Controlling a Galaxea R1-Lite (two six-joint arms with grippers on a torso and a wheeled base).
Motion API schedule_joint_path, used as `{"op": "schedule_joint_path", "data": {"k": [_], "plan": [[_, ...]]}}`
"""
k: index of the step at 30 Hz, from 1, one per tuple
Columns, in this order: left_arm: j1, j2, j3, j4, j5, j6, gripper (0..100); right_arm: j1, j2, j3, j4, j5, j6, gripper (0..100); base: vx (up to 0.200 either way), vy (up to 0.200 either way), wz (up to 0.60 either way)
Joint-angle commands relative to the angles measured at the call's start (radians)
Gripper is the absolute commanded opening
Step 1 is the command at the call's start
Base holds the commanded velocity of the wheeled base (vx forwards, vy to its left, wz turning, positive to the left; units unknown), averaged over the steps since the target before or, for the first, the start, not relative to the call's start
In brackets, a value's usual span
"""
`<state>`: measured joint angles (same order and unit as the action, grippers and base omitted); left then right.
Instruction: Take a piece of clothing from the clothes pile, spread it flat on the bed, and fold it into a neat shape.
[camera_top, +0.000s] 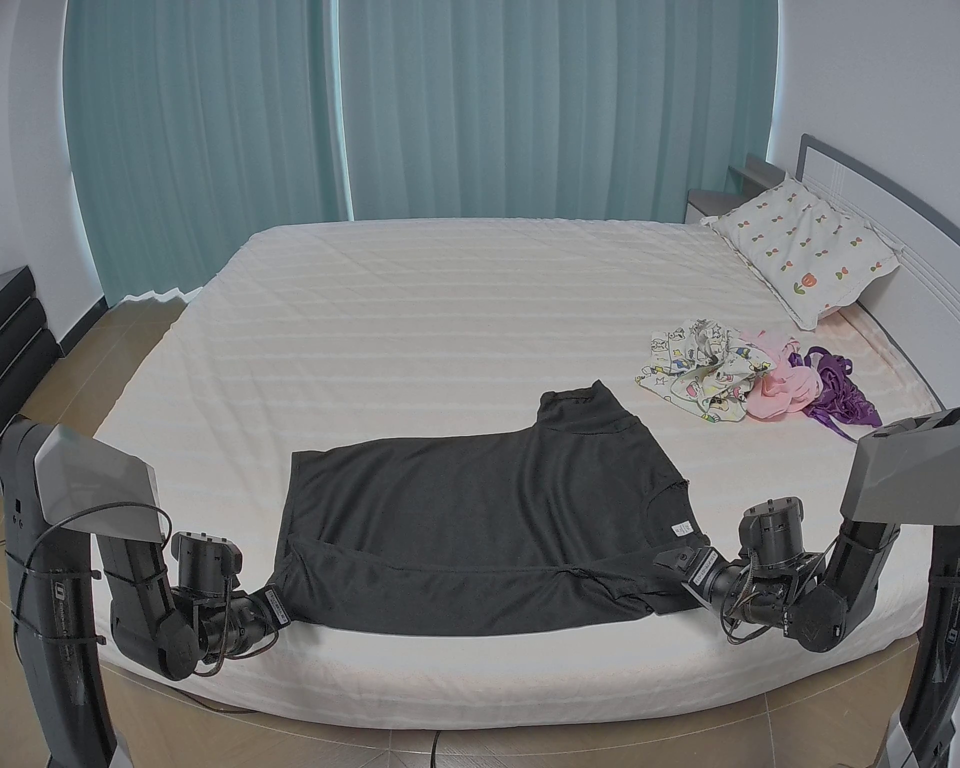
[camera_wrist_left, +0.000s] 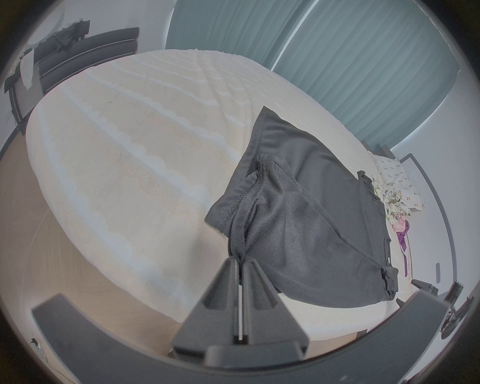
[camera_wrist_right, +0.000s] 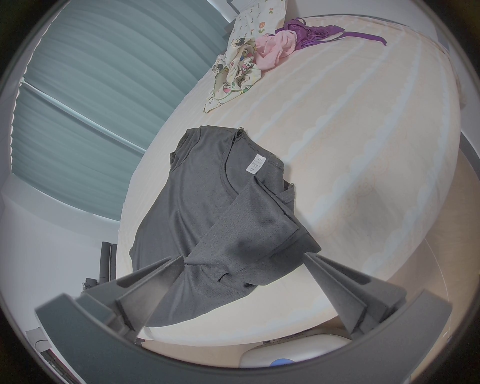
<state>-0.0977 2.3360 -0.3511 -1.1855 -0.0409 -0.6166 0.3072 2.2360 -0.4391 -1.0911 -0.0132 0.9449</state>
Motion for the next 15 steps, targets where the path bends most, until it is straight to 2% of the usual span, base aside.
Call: {"op": "schedule_joint_path", "data": {"k": [1, 5, 15], "plan": [[0.001, 0.002, 0.015, -0.002, 0.012, -0.002, 0, -0.002, -0.002, 0.000, 0.000, -0.001, -0.001, 100, 0.000, 0.000, 0.00], [0.006, -0.009, 0.037, -0.005, 0.055, -0.002, 0, -0.004, -0.004, 0.000, 0.000, 0.001, -0.001, 100, 0.000, 0.000, 0.00], [-0.001, -0.017, 0.060, -0.005, 0.064, -0.002, 0, -0.008, -0.006, 0.000, 0.000, -0.001, -0.001, 100, 0.000, 0.000, 0.00]]}}
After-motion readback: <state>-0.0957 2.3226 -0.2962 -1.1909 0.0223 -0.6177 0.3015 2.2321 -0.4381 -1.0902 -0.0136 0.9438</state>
